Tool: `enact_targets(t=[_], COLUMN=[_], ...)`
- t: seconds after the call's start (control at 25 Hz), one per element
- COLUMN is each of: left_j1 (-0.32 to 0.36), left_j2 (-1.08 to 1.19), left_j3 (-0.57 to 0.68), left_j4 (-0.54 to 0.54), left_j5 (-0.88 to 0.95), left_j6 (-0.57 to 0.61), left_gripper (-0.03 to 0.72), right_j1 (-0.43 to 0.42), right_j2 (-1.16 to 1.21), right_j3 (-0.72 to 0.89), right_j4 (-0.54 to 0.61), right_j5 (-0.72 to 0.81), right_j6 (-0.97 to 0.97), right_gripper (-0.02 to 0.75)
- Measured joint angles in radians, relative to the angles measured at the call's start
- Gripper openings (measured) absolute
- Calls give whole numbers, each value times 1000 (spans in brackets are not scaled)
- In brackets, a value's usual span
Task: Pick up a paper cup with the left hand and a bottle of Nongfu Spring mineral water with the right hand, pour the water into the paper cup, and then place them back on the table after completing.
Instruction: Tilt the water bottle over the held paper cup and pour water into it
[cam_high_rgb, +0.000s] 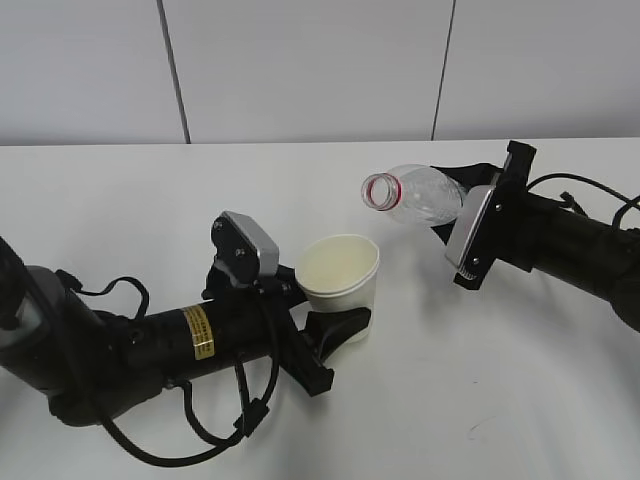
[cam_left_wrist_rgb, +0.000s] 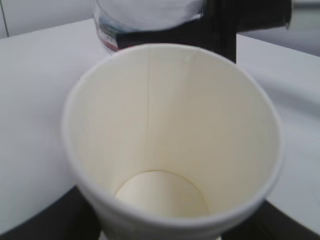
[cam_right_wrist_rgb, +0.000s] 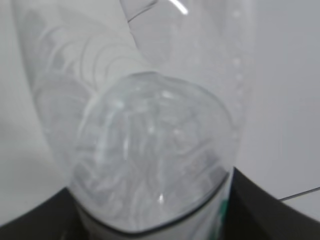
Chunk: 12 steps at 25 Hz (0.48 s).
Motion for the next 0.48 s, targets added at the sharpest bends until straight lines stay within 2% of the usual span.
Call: enact_targets(t=[0.16, 0.48], left_j1=[0, 0], left_j2=[0, 0], left_j3=[-39, -42], left_j4=[6, 21], left_j5=[0, 0], left_j6=[0, 0], left_gripper=[405, 405], right_j1=[0, 0], right_j2=[0, 0], right_j3=[0, -6], right_j4=[19, 76], right_j5=[0, 0], right_j6=[-39, -132], right_gripper=[389, 389])
